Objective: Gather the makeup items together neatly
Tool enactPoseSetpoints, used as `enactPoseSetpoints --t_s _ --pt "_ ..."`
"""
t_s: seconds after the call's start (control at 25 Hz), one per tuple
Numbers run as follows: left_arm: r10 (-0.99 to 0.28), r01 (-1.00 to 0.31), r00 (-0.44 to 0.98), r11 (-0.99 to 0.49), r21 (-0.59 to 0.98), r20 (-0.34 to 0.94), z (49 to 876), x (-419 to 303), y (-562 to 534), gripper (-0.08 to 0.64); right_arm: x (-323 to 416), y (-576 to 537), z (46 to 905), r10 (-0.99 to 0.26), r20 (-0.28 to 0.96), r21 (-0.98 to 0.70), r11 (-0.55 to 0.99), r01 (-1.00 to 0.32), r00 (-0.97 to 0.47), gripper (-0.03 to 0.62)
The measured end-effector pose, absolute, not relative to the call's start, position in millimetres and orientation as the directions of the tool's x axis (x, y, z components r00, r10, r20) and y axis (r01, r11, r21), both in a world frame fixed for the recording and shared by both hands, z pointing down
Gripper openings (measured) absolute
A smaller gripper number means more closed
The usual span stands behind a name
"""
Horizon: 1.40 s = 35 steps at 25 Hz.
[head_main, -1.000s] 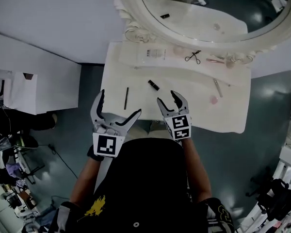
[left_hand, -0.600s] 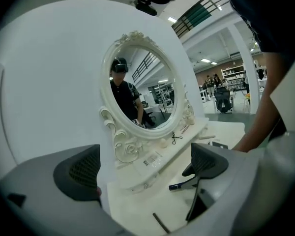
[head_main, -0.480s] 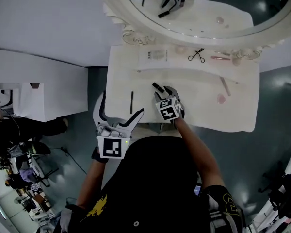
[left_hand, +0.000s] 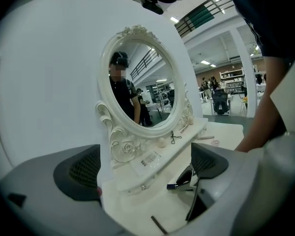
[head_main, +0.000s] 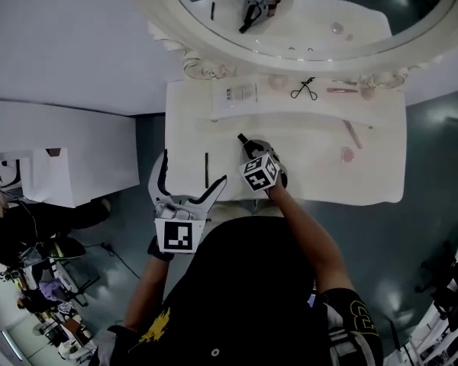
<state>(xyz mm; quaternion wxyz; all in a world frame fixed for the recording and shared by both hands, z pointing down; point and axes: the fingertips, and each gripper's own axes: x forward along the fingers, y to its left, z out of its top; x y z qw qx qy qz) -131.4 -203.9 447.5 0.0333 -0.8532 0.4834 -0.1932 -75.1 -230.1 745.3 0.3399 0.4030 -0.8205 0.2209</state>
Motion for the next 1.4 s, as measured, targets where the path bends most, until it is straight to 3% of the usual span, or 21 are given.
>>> enactPoseSetpoints --t_s 0.36,0.8,1.2,1.24,1.32,1.4 --pt "-0.796 -0.795 0.519 -0.584 -0.165 0.312 456.9 -129.9 -226.3 0.583 -32.5 -237.3 720.3 -0.626 0.728 -0.104 0.301 -0.948 -0.278 0.100" --pt "-0.639 -0.634 0.663 -0.756 -0.162 0.389 470.3 -99.4 -236.8 0.581 48.2 -222.5 725.3 -0.656 0.753 -0.078 -0.027 -0.997 -0.041 0.100" --pt "-0.562 -0.553 0.719 -0.819 -0.153 0.409 470.1 -71.9 -226.4 0.580 70.9 -222.1 739.6 -0.642 0.766 -0.067 -0.085 -0.994 0.003 0.100" --pt "-0.563 -0.558 0.720 -0.817 -0.143 0.405 469.2 -71.7 -225.4 0.539 72.0 -220.2 743.8 -0.634 0.773 -0.067 -0.088 -0.994 0.004 0.100" --pt "-0.589 -0.605 0.711 -0.791 -0.092 0.385 468.9 -78.4 -227.8 0.050 73.5 -216.7 753.3 -0.619 0.785 -0.068 -0.093 -0.993 0.005 0.100" --pt "-0.614 -0.646 0.696 -0.762 -0.048 0.373 469.0 -86.3 -232.0 0.030 73.6 -216.4 756.6 -0.618 0.786 -0.054 -0.085 -0.995 0.010 0.100"
